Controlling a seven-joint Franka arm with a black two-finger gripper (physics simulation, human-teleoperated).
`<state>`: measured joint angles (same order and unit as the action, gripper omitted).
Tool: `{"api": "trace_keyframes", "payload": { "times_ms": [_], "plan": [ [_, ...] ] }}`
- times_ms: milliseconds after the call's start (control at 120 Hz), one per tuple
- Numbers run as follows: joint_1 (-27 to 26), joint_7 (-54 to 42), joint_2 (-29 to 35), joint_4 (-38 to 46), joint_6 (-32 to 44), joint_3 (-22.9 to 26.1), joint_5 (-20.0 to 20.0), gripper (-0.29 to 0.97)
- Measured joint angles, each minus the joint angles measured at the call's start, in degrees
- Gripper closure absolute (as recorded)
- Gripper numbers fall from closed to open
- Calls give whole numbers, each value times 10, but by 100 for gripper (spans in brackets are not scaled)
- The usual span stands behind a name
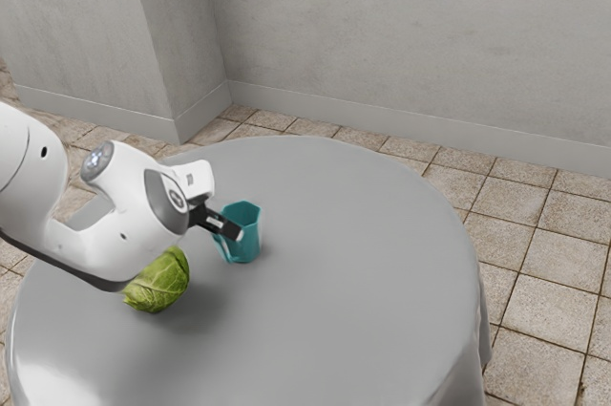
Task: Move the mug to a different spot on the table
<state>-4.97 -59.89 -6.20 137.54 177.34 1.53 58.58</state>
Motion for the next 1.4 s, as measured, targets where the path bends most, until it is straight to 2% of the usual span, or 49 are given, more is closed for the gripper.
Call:
{"api": "trace_keyframes", "payload": {
  "times_ms": [292, 758, 858, 992, 1067, 1217, 1325, 1400],
  "plan": [
    [-5, -1, 33, 6, -10, 0, 0, 7],
    [-8, -5, 88, -2, -20, 0, -9, 3],
    [-3, -3, 84, -73, -73, -9, -90, 3],
    [12, 52, 70, -222, -237, -41, -313, 2],
    [24, 111, 68, -262, -355, -52, -399, 2],
    [56, 223, 67, -344, -556, -56, -491, 2],
    [76, 286, 65, -413, -662, -61, -524, 2],
    [87, 317, 65, -433, -718, -66, -535, 2]
  ]
}}
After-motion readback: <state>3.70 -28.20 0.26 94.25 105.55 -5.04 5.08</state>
